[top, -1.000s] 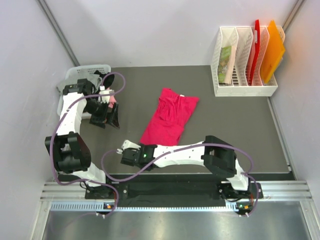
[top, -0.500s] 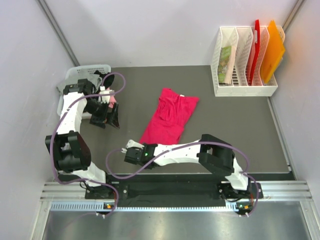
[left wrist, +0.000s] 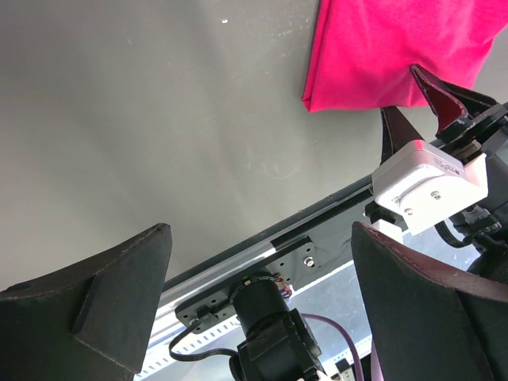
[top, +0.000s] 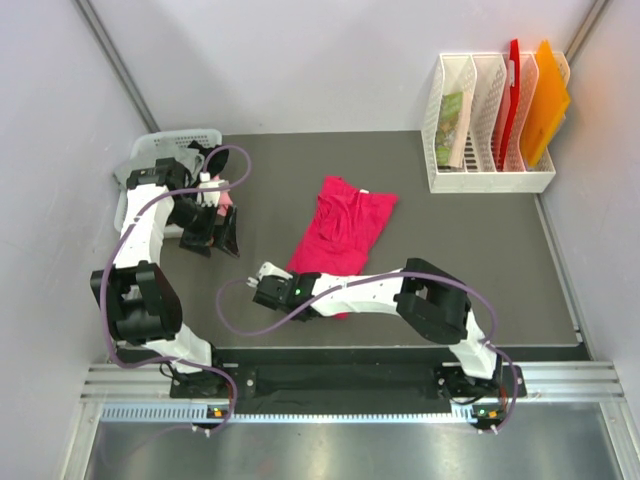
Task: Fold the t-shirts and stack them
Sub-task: Grab one side of the 2/3 rectangular tshirt with right arm
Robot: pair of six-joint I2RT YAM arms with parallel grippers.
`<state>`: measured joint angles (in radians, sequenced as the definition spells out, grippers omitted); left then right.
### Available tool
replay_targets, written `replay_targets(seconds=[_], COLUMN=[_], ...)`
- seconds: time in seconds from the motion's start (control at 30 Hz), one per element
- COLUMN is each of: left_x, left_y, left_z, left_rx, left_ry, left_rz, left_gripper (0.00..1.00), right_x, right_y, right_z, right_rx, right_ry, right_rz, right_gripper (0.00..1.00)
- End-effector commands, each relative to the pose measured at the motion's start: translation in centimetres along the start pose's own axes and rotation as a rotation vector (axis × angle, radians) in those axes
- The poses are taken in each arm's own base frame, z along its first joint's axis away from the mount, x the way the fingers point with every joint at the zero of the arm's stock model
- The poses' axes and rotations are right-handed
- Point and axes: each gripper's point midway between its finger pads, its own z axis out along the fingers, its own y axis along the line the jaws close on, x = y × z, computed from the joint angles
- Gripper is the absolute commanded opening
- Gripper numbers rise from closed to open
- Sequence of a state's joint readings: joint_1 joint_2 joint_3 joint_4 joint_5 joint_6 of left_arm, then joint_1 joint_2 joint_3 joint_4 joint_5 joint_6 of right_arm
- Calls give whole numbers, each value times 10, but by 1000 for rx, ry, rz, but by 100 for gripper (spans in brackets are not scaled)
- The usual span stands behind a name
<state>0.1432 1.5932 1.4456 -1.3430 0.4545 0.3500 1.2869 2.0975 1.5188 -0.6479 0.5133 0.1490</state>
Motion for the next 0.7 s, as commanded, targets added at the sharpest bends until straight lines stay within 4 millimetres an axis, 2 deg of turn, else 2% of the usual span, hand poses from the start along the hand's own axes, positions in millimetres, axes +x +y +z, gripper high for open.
replay_targets(seconds=[0.0, 0.3, 0.5, 0.67], left_x=[-5, -8, -8, -4], left_y=[0, -1, -2, -2], left_z=[-7, -10, -12, -11], left_rx=[-7, -10, -11, -15], left_ry=[-33, -40, -43, -37], left_rz=[14, 17, 18, 25], left_gripper=[99, 99, 99, 99], right_x=[26, 38, 41, 40], right_y=[13, 32, 42, 48], right_z=[17, 18, 20, 19], right_rx=[-43, -114, -149, -178], right_ry=[70, 99, 124, 134], right_rz=[-25, -5, 7, 23], right_gripper=[44, 36, 22, 3])
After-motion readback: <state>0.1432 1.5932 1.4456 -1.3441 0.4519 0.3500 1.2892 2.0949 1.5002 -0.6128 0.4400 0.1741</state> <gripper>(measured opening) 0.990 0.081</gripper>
